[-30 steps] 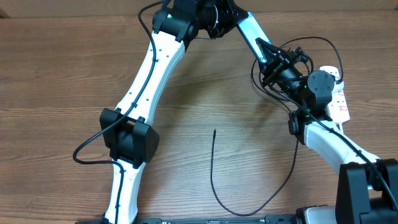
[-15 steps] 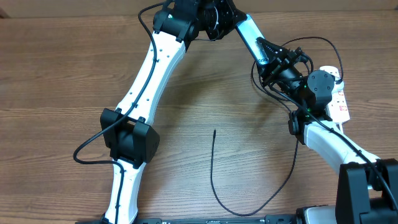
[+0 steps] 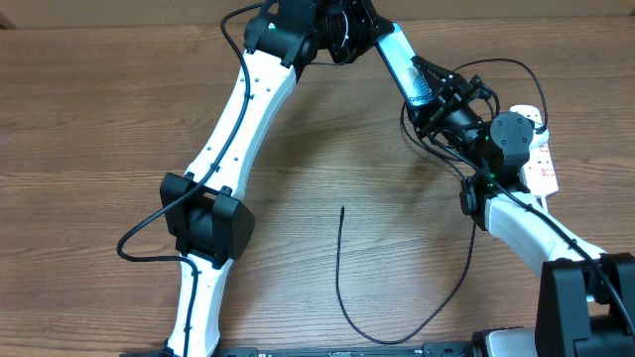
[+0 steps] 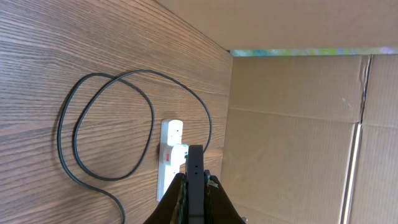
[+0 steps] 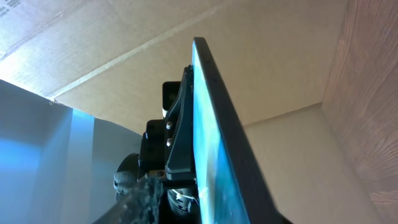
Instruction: Plug charger to phone and switch on socket
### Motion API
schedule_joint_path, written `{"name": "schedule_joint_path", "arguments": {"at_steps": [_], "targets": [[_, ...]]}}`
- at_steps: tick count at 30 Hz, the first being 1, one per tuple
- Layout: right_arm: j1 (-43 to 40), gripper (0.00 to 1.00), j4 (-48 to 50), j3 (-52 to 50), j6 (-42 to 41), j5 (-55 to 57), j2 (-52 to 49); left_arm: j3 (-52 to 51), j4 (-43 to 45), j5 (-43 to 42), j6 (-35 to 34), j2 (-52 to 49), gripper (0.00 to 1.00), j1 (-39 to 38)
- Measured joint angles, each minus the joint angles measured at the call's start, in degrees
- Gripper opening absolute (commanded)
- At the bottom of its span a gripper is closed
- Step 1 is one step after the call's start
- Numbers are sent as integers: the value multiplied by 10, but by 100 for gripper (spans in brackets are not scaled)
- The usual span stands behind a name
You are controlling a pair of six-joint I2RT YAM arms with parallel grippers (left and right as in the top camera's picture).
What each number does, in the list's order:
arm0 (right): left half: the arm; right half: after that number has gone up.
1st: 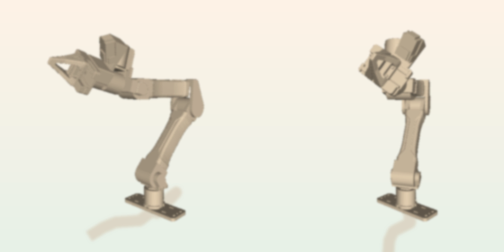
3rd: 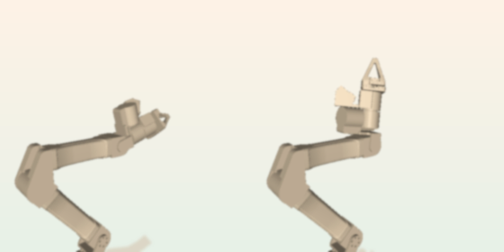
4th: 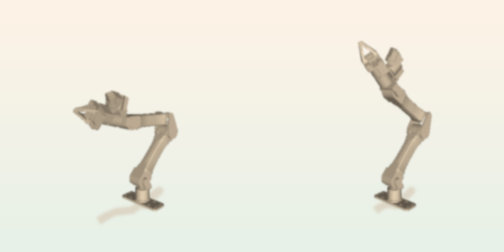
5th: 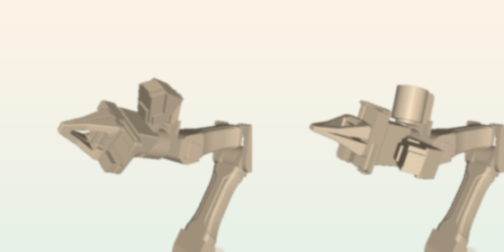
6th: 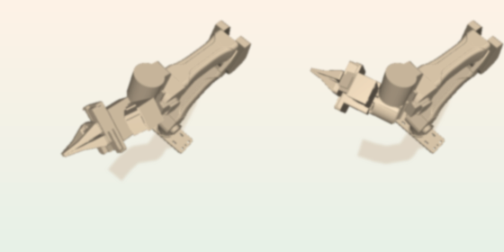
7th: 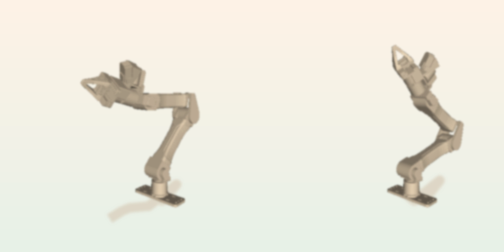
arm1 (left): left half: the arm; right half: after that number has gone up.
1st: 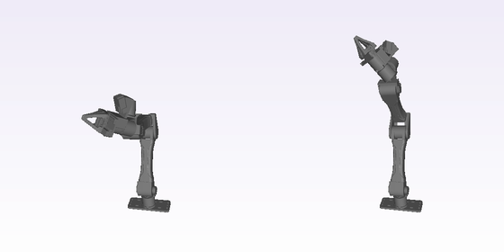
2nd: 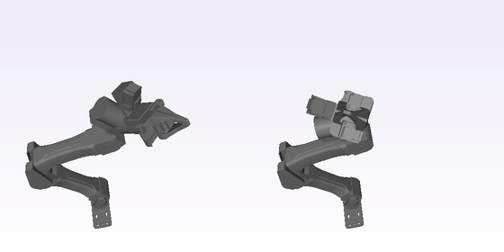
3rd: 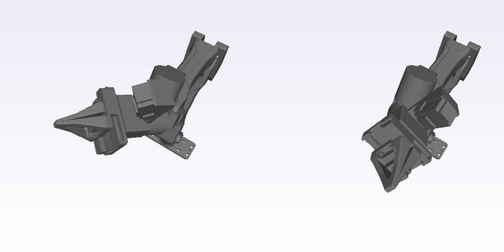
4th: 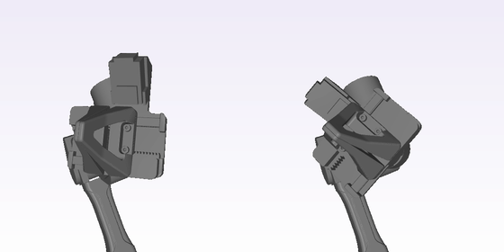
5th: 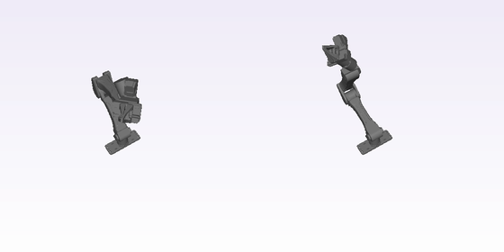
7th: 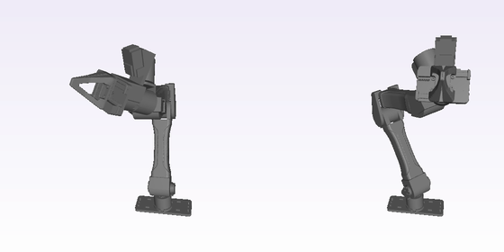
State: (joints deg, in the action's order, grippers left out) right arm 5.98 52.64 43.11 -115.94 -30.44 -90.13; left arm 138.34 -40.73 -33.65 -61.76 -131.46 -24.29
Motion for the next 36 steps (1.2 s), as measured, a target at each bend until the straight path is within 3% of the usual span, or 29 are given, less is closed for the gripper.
{"name": "schedule_joint_path", "arguments": {"at_steps": [11, 21, 36], "targets": [[0, 78, 2, 0, 0, -3, 0, -3, -1, -8, 18, 0, 4, 12], [0, 100, -10, 0, 0, -7, 0, -4, 1, -34, 20, 0, 5, 48], [0, 100, -25, 0, 17, -47, 0, -4, 1, -138, 55, 0, 6, 70]]}}
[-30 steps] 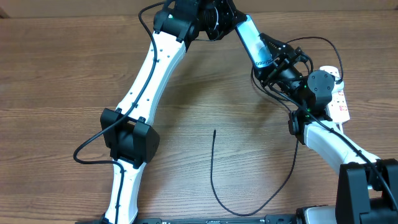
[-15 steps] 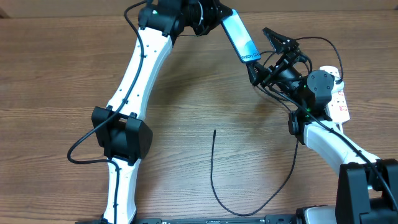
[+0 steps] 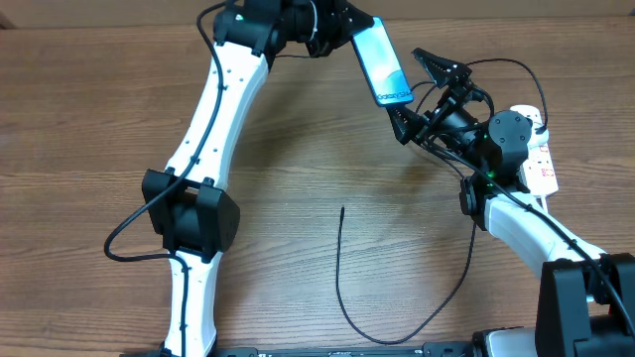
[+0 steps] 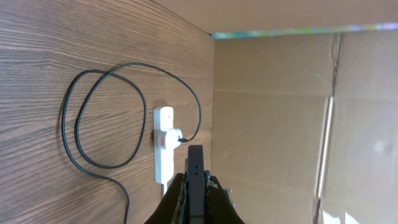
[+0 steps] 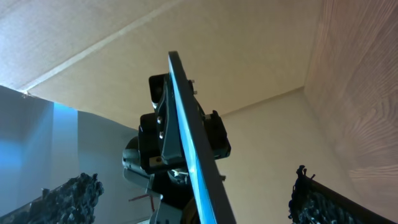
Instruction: Plug charger to phone and switch on socket
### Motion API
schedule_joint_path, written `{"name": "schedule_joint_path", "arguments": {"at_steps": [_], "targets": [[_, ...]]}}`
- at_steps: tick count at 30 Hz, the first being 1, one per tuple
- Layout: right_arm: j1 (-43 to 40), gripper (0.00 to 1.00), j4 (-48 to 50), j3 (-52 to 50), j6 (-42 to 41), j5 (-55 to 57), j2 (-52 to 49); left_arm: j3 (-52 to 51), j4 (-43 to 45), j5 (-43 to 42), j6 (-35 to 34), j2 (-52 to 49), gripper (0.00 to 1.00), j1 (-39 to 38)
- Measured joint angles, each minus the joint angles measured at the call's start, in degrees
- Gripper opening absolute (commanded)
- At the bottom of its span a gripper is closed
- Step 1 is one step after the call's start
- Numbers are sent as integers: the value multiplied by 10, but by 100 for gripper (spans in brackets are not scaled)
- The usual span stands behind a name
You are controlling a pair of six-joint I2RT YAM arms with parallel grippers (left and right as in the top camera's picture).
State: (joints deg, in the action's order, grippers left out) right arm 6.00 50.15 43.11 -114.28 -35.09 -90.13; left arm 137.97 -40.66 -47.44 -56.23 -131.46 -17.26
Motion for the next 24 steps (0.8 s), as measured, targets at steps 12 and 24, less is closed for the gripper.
{"name": "schedule_joint_path", "arguments": {"at_steps": [12, 24], "targets": [[0, 100, -10, 0, 161, -19, 0, 0, 0, -150, 74, 0, 7, 75], [0, 100, -117, 0, 383, -82, 0, 0, 0, -301, 141, 0, 4, 116]]}}
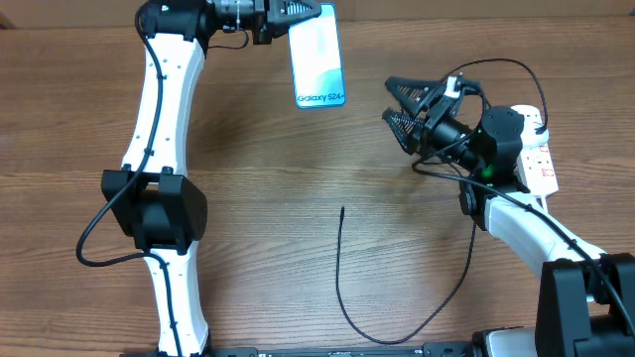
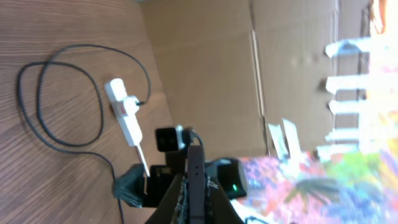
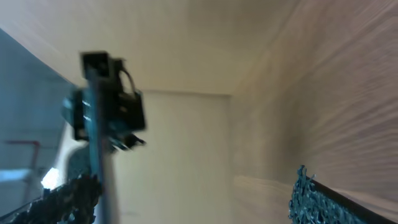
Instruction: Plug charger to phone and switch on socket
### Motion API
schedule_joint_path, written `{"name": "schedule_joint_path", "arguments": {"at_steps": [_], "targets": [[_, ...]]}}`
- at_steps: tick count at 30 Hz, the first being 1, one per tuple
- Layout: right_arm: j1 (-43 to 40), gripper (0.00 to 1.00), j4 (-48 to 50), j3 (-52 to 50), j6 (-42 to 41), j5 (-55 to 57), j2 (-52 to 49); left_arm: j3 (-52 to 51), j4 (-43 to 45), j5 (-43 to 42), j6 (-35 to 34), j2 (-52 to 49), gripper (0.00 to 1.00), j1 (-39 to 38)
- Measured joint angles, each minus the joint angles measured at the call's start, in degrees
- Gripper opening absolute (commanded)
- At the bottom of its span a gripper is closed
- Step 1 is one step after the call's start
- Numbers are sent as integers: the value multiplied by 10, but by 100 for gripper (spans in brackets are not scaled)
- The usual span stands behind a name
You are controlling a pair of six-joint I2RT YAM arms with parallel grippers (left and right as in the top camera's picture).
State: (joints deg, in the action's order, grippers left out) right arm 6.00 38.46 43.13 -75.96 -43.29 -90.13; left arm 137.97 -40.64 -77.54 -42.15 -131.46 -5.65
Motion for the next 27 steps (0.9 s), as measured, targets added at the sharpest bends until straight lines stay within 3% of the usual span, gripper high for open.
{"name": "schedule_joint_path", "arguments": {"at_steps": [10, 18, 24, 25, 27], "targets": [[0, 100, -43, 2, 174, -87, 0, 0, -1, -49, 86, 0, 4, 26], [1, 100, -349, 97, 327, -69, 0, 0, -1, -54, 112, 0, 4, 49], [1, 100, -574, 182, 438, 58, 0, 0, -1, -52, 113, 0, 4, 61], [1, 98, -604, 193, 453, 88, 0, 0, -1, -51, 113, 0, 4, 62], [1, 63, -648, 205, 479, 142, 0, 0, -1, -48, 113, 0, 4, 63]]}}
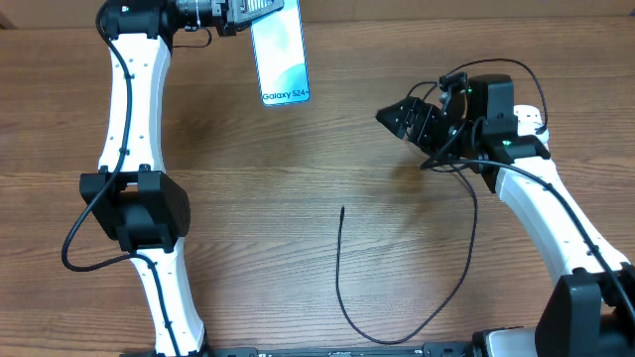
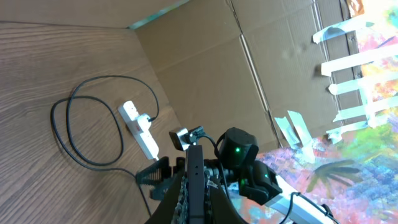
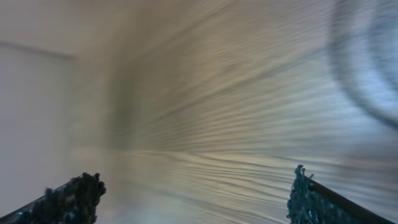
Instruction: Plug charger to phone and switch on socket
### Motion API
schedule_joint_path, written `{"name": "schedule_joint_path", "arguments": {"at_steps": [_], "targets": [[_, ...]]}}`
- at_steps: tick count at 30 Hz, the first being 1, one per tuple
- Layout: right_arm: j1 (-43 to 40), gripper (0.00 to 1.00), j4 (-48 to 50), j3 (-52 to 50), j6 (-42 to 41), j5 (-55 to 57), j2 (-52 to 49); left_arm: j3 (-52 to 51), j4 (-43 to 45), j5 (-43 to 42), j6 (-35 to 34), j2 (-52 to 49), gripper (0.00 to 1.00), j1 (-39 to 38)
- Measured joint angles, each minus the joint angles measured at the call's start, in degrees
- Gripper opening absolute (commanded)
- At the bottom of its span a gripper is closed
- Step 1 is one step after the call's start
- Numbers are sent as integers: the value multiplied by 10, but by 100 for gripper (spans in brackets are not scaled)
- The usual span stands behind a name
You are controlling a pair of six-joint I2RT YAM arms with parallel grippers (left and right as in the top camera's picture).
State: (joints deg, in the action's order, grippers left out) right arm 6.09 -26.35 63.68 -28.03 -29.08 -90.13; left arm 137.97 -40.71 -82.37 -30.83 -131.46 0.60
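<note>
The phone (image 1: 279, 55), its light blue screen facing up, hangs above the table's back left with my left gripper (image 1: 245, 14) shut on its top end. The left wrist view shows only the phone's dark edge (image 2: 195, 177) between the left gripper's (image 2: 195, 196) pads. My right gripper (image 1: 400, 116) stands open and empty at the right, well apart from the phone. Its fingertips (image 3: 69, 198) frame blurred wood. The black charger cable (image 1: 338, 278) lies on the table with its free end (image 1: 342, 210) at the middle. The white socket strip (image 2: 140, 127) lies at the far right.
Cardboard walls (image 2: 205, 68) close off the back of the wooden table (image 1: 248, 198). The cable loops near the front edge (image 1: 397, 339) and runs up under the right arm (image 1: 541, 213). The left arm (image 1: 129, 149) stretches along the left side.
The left gripper has carried the phone further left along the back. My right gripper has drawn back to the right and now faces the tabletop, still open.
At first the phone was at the back right in the left gripper, with the right gripper's fingers close around its lower end. Then the right gripper stood open, clear of the phone. Since then the phone has gone leftward in two steps, always in the left gripper.
</note>
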Motion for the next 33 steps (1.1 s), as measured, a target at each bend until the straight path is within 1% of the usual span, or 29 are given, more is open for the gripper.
{"name": "schedule_joint_path", "arguments": {"at_steps": [1, 3, 7, 10, 21, 22, 23, 25, 26, 28, 32, 33], "targets": [[0, 28, -26, 5, 17, 41, 0, 0, 0, 2, 0, 0, 4, 0], [0, 4, -54, 6, 28, 84, 0, 0, 0, 6, 2, 0, 4, 0], [0, 4, -98, 6, 42, 142, 0, 0, -12, 17, 6, 0, 4, 0], [0, 4, -104, 6, 45, 163, 0, 0, -24, 30, 9, 0, 4, 0], [0, 4, -104, 6, 48, 182, 0, 0, -34, 43, 10, 0, 4, 0], [0, 15, -104, 6, 48, 182, 0, 0, -34, 44, 10, 0, 4, 0], [0, 31, -105, 6, 48, 182, 0, 0, -34, 44, 10, 0, 4, 0], [0, 57, -104, 6, 50, 182, 0, 0, -34, 44, 10, 0, 4, 0], [0, 65, -105, 6, 50, 182, 0, 0, -34, 44, 10, 0, 4, 0], [0, 73, -106, 6, 51, 182, 0, 0, -34, 44, 10, 0, 4, 0], [0, 81, -105, 6, 54, 185, 0, 0, -34, 44, 10, 0, 4, 0], [0, 85, -106, 6, 54, 186, 0, 0, -34, 44, 10, 0, 4, 0]]}}
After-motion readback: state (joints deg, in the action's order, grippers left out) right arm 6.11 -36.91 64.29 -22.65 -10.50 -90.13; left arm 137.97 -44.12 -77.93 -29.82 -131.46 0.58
